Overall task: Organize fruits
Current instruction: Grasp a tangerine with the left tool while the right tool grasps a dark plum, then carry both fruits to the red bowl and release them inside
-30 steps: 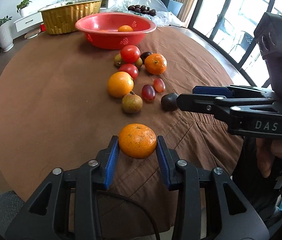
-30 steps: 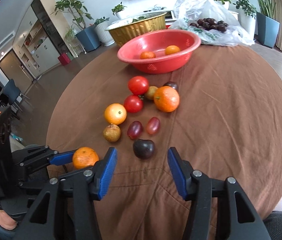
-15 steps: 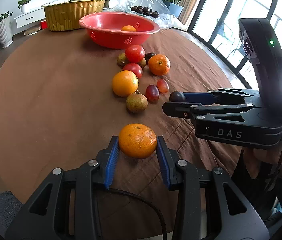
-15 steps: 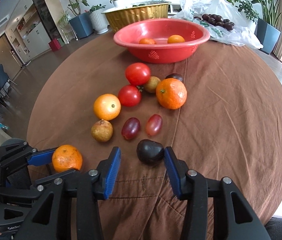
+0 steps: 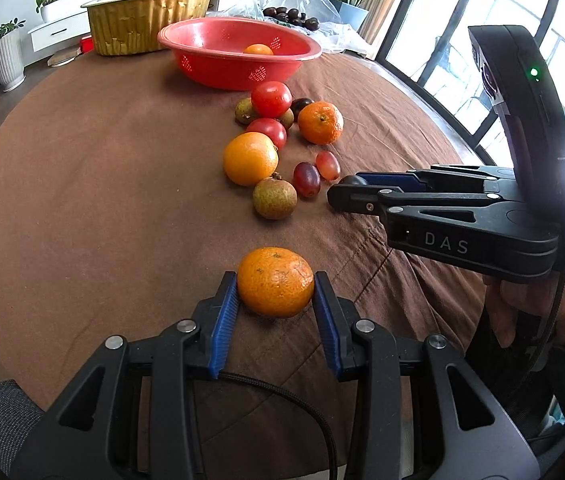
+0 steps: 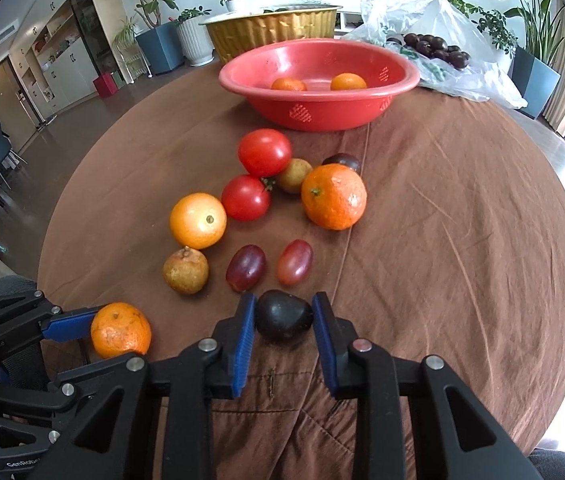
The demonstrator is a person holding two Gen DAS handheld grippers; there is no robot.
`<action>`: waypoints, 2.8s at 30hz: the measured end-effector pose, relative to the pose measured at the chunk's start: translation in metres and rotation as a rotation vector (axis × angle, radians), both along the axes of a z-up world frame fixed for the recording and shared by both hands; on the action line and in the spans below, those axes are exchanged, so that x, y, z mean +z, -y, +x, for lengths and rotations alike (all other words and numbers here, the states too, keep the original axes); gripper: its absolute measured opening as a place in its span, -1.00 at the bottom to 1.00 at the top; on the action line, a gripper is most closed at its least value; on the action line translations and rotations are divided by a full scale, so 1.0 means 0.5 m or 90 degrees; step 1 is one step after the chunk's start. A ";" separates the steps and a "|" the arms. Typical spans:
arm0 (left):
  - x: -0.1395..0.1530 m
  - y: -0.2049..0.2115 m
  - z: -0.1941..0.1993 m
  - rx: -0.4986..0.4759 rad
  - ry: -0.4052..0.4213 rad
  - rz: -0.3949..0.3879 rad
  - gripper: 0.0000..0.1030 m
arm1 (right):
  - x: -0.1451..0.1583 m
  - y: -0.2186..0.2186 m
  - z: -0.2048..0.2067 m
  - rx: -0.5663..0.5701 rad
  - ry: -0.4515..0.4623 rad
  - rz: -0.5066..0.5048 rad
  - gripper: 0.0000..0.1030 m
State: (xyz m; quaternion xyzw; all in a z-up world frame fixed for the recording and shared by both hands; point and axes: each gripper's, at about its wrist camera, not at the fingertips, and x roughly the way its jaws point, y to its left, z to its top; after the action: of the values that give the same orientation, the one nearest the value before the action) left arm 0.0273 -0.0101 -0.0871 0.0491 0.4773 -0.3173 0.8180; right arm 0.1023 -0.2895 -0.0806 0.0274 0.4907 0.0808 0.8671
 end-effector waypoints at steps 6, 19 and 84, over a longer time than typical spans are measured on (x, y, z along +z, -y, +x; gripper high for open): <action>-0.001 0.000 -0.001 0.001 -0.001 0.000 -0.32 | 0.000 0.000 -0.002 0.000 -0.001 0.003 -0.41; 0.005 -0.009 0.004 0.006 -0.001 -0.009 -0.32 | 0.014 0.008 -0.017 0.004 -0.005 0.018 -0.42; 0.089 0.195 0.441 -0.056 0.084 0.074 0.42 | 0.090 0.132 0.343 -0.046 0.017 0.126 -0.11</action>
State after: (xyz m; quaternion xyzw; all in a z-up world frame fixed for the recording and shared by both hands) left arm 0.2479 -0.1077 -0.0425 0.1377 0.4375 -0.3209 0.8286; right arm 0.2737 -0.3553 -0.0358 0.1293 0.4673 0.0978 0.8691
